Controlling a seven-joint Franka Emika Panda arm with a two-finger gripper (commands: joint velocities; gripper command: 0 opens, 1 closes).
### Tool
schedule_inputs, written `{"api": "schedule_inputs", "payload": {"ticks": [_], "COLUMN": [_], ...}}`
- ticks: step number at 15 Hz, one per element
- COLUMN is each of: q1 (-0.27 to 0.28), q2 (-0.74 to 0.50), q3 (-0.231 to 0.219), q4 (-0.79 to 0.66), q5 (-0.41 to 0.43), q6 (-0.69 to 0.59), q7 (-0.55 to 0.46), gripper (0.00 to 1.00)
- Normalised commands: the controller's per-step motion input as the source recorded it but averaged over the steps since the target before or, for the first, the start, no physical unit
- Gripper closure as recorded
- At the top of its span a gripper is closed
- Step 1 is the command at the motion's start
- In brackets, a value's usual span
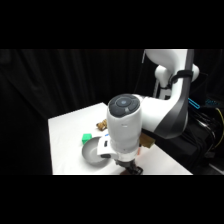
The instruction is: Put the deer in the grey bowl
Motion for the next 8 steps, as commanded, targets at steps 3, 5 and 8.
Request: {"api": "schedule_inputs", "payload": {"ticks": [3,5,8], "q1": [0.018,0.008,0.018], "q2": [0.15,0.14,0.11], "q3": [-0.063,-0.021,-0.013], "q4": [-0.05,-0.01,0.03], "q5": [-0.087,-0.038,-0.022], "q6": [0.23,0.18,0.13], "q7": [0.05,0.01,0.01], "gripper": [0.00,0.00,0.00]}}
